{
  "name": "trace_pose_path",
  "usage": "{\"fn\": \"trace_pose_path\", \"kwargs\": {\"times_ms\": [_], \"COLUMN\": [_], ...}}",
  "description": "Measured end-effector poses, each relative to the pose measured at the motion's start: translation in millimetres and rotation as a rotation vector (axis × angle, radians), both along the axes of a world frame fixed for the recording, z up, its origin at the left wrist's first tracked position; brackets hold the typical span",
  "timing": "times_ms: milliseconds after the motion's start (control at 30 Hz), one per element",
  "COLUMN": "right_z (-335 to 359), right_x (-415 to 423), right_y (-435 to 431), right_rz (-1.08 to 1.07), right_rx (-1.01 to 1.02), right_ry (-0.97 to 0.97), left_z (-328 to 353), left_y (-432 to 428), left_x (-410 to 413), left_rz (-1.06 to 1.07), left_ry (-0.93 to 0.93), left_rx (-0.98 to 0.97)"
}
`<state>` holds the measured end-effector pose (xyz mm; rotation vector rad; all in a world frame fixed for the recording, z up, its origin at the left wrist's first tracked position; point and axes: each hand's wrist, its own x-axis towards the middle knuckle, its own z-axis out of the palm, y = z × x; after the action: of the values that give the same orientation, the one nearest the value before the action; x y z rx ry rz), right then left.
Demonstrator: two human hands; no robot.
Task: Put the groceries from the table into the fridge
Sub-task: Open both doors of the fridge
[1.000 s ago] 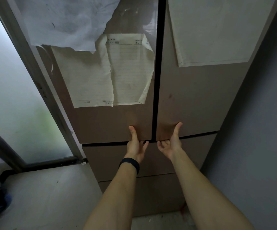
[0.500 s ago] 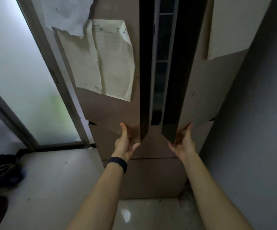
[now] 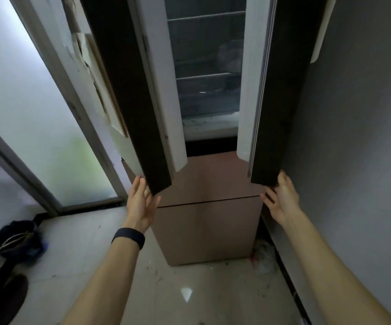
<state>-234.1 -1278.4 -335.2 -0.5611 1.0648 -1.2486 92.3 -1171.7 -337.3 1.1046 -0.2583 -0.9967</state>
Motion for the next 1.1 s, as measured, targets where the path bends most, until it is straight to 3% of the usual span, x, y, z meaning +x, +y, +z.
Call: {"fn": "trace_pose_path", "kwargs": {"times_ms": [167,267,400,500,700,1100], "right_z": [-9.8,-18.8,-19.9,-1.6,63.4,73.9], "right_x": [-8.8,5.2,58.9,103.3,179.7,216.5], "right_y": [26.4,56.3,102.8,103.9,54.7,34.9], "right_rz": [-0.032,0.003,0.321,0.483,0.479,0.474], "right_rx": [-0.075,-0.081,-0.235,-0.435,-0.675,-0.720], "right_ry": [0.154,0.305,0.603,0.648,0.694,0.694], "left_z": [9.8,23.9,55.6,79.1,103.8,98.6], "left_y": [28.4,51.8,66.8,62.2,35.5,28.7], "left_x": [-5.7,-15.7,-22.3,-16.4,7.5,44.8], "left_rz": [0.006,0.122,0.268,0.346,0.376,0.142], "left_ry": [-0.151,-0.475,-1.006,-1.178,-1.354,-1.358], "left_rx": [0.118,0.215,0.213,0.172,0.144,0.062]}}
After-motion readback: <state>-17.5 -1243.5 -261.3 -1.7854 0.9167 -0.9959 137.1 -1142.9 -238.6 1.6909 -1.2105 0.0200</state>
